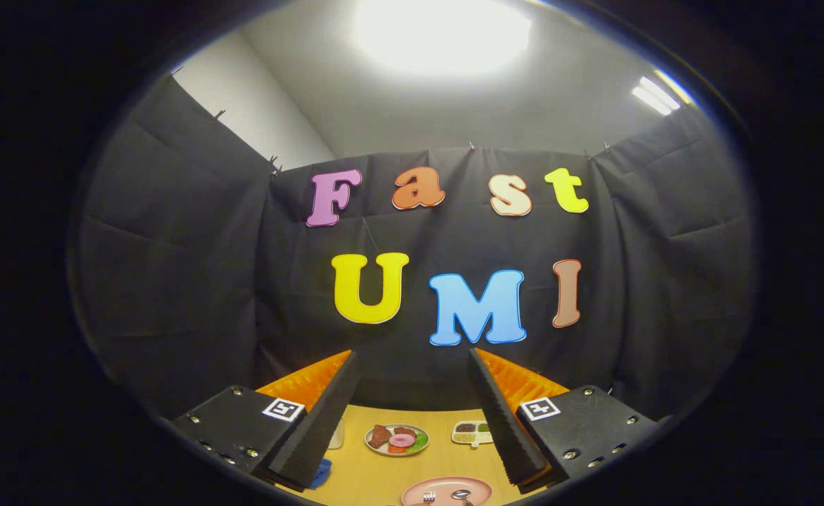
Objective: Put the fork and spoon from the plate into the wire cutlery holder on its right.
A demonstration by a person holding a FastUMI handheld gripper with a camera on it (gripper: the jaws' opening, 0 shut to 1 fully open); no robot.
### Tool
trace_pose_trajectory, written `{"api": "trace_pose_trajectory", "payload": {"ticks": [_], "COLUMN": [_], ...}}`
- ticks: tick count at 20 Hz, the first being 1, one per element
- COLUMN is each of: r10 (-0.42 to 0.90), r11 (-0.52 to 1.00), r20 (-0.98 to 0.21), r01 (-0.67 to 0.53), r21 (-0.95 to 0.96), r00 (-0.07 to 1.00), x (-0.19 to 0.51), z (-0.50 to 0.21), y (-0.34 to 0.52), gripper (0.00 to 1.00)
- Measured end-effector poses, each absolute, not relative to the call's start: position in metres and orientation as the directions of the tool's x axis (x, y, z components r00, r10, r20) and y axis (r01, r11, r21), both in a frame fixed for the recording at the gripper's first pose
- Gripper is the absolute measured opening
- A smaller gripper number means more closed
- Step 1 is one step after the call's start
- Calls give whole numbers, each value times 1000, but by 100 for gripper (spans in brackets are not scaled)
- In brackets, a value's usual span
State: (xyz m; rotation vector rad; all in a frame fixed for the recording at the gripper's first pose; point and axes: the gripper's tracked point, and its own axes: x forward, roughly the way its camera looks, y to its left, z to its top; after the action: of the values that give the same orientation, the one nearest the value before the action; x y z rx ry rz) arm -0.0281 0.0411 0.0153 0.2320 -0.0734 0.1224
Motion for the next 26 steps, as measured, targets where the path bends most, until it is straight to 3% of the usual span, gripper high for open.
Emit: {"api": "trace_pose_trajectory", "payload": {"ticks": [8, 14, 17, 21, 26], "r10": [145, 153, 163, 181, 172], "r11": [956, 956, 954, 968, 979], "r20": [49, -67, -230, -519, -731], "r01": [-153, -131, -95, -59, -31], "r21": [252, 262, 283, 243, 202], "r00": [988, 986, 959, 835, 660], "x": [-22, -11, -5, -17, -41], "z": [4, -39, -98, -202, -289], "y": [46, 46, 47, 50, 48], "gripper": [96, 96, 96, 97, 97]}}
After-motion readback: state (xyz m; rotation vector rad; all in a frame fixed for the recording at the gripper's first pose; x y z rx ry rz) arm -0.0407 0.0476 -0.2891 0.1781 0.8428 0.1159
